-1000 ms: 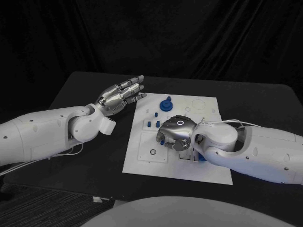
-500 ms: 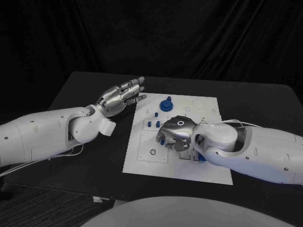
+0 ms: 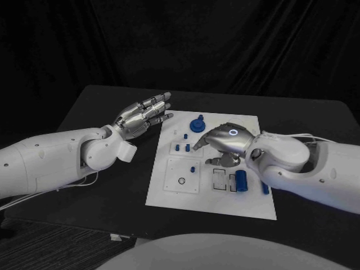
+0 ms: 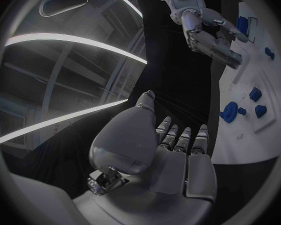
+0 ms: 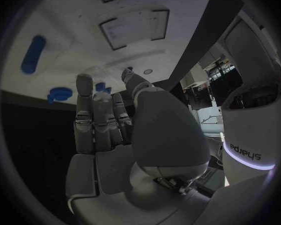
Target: Assemble the parts on the task board
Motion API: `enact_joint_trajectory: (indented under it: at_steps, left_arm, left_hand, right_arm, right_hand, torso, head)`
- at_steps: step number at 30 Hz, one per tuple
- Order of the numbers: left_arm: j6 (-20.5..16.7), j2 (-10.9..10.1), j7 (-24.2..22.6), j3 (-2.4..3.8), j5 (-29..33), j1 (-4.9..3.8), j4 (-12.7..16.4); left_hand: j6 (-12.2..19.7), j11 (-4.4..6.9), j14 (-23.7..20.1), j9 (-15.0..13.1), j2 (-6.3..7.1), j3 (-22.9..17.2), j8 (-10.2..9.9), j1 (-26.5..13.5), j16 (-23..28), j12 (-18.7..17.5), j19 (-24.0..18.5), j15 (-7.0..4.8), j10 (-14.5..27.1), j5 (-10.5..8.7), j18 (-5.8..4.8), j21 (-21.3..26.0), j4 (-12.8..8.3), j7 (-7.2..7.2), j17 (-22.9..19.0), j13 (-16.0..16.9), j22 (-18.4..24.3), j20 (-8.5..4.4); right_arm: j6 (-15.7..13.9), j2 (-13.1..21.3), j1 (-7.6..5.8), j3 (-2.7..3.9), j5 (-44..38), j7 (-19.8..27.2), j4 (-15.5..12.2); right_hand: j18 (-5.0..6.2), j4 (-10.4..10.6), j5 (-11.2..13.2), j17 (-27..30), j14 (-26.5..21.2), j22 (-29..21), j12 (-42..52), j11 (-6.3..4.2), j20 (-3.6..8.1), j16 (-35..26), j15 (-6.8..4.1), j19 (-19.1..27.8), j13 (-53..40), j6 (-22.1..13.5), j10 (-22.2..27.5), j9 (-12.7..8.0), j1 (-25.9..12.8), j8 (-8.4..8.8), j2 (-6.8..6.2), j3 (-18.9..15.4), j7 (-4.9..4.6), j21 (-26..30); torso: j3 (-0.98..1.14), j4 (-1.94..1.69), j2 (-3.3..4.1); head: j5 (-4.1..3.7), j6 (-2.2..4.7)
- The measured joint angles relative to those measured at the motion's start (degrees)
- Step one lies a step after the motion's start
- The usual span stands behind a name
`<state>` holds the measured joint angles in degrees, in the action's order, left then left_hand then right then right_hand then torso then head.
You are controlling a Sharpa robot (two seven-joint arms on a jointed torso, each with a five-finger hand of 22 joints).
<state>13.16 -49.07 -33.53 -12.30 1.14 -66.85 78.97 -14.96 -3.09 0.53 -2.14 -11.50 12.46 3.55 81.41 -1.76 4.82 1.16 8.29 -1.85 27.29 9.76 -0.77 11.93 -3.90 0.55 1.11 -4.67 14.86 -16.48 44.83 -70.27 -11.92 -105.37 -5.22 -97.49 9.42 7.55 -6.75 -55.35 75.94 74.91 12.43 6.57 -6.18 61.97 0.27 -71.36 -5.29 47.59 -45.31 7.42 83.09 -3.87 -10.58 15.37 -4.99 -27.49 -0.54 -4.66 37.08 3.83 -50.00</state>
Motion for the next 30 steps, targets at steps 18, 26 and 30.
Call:
enact_joint_trajectory:
  at_steps: [18, 26, 30]
  left_arm:
    - [-0.01, 0.55, 0.01, 0.0, 0.01, 0.28, -0.48]
    - [-0.01, 0.6, -0.01, 0.0, 0.01, 0.5, -0.68]
    - [-0.01, 0.6, -0.02, 0.0, 0.01, 0.59, -0.7]
  left_hand:
    - [0.0, 0.0, 0.0, 0.01, -0.23, 0.0, 0.0, 0.23, 0.0, 0.0, 0.0, 0.0, 0.0, 0.0, 0.0, 0.0, 0.0, 0.0, 0.0, 0.0, -0.07, 0.0]
    - [0.0, 0.0, 0.0, 0.01, -0.23, 0.0, 0.0, 0.23, 0.0, 0.0, 0.0, 0.0, 0.0, 0.0, -0.01, 0.0, 0.0, 0.0, 0.0, 0.0, -0.15, 0.0]
    - [0.0, 0.0, 0.0, 0.01, -0.22, 0.0, 0.0, 0.23, 0.0, 0.0, 0.0, 0.0, 0.0, 0.08, 0.0, 0.0, 0.0, 0.0, 0.0, 0.0, -0.15, 0.0]
  right_arm:
    - [-0.34, 10.95, -3.46, 0.01, 6.35, -1.01, -0.65]
    - [1.85, 10.44, -0.53, -0.02, 7.35, -1.22, 1.72]
    - [2.33, 9.41, 0.33, -0.04, 7.58, -1.05, 2.85]
  right_hand:
    - [0.0, 8.97, 2.81, 0.31, 0.99, 0.03, 2.19, 0.45, -0.37, 1.07, 0.19, -1.65, 1.44, 2.29, 0.95, -1.28, 1.31, -0.74, -1.68, -4.06, -0.85, -0.4]
    - [-0.01, 8.41, 2.81, -0.07, 1.41, 0.03, 4.16, -0.08, -0.78, 1.8, 0.6, -2.67, 1.3, 4.42, -3.64, -1.73, 2.56, -1.3, -0.42, -3.18, -2.36, -1.47]
    - [-0.01, 8.14, 2.81, -0.07, 1.57, 0.02, 4.38, -0.18, -0.79, 2.04, 0.77, -2.67, 1.3, 4.42, -4.35, -1.93, 2.81, -1.3, -0.17, -2.9, -2.37, -1.47]
  torso:
    - [-0.07, -0.02, -0.09]
    - [-0.08, 0.02, -0.01]
    - [-0.04, 0.09, 0.03]
  head:
    - [-0.34, 0.0]
    - [-0.12, 0.0]
    - [0.0, 0.0]
